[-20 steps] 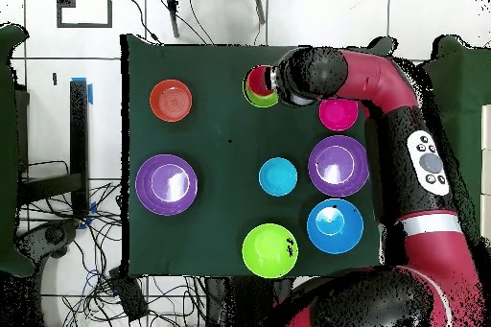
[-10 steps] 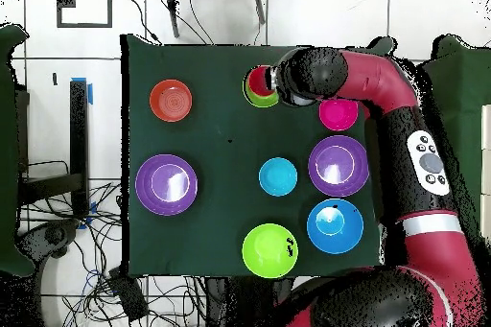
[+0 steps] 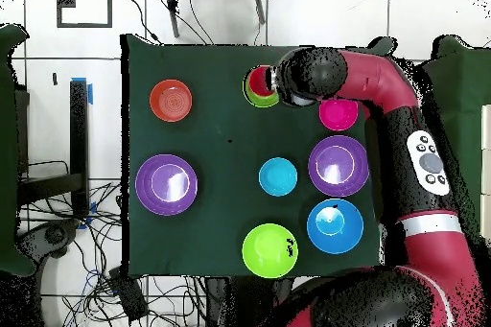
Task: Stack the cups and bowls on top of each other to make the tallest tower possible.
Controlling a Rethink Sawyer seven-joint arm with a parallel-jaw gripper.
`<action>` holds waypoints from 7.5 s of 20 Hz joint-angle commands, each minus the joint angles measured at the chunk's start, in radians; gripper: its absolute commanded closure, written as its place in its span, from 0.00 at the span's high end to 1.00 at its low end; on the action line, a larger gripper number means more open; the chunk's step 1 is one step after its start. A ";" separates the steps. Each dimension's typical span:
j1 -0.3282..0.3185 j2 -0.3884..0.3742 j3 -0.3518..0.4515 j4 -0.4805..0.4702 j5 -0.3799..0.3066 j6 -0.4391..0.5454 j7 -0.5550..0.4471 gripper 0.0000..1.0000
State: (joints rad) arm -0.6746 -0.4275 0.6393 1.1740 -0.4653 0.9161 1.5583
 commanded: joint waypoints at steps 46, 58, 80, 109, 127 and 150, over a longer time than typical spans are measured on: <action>-0.005 0.024 0.011 0.056 -0.081 -0.023 -0.240 0.00; -0.013 0.017 0.010 0.085 -0.079 -0.046 -0.221 0.00; -0.021 -0.031 0.020 0.134 -0.075 -0.087 -0.203 1.00; -0.018 -0.327 0.054 0.247 0.048 0.039 -0.135 1.00; -0.156 -0.390 0.173 0.516 -0.023 -0.130 -0.213 1.00; -0.251 -0.166 0.139 0.590 -0.258 -0.418 -0.165 1.00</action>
State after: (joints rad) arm -0.9118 -0.7141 0.7974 1.6783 -0.5937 0.5610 1.5583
